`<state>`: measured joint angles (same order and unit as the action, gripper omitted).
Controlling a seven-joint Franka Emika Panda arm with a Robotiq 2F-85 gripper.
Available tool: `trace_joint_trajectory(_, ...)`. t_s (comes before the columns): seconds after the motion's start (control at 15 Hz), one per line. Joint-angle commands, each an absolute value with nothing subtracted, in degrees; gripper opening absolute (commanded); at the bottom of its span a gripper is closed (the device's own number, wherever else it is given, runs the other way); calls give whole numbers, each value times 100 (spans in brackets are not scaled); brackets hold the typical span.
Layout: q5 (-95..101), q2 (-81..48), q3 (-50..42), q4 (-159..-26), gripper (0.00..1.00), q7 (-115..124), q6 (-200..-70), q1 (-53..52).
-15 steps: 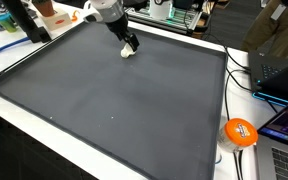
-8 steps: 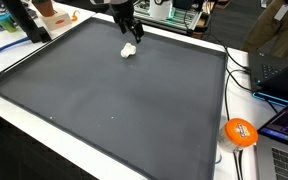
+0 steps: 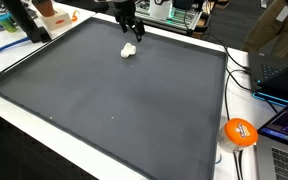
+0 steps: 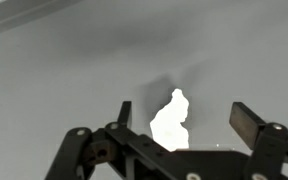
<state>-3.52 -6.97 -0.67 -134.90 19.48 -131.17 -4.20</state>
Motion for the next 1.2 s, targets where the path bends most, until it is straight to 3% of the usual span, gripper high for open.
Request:
trace_joint_trajectory(0.0, -336, -258, -21, -14266, 100, 2016, -13625, -368)
trace_joint_trajectory(0.67, 467, 737, 162, -16143, 100, 2520, -16184, -242)
trace_joint_trajectory(1.13, 374, 415, 234, -15744, 100, 2448, -16398, -136)
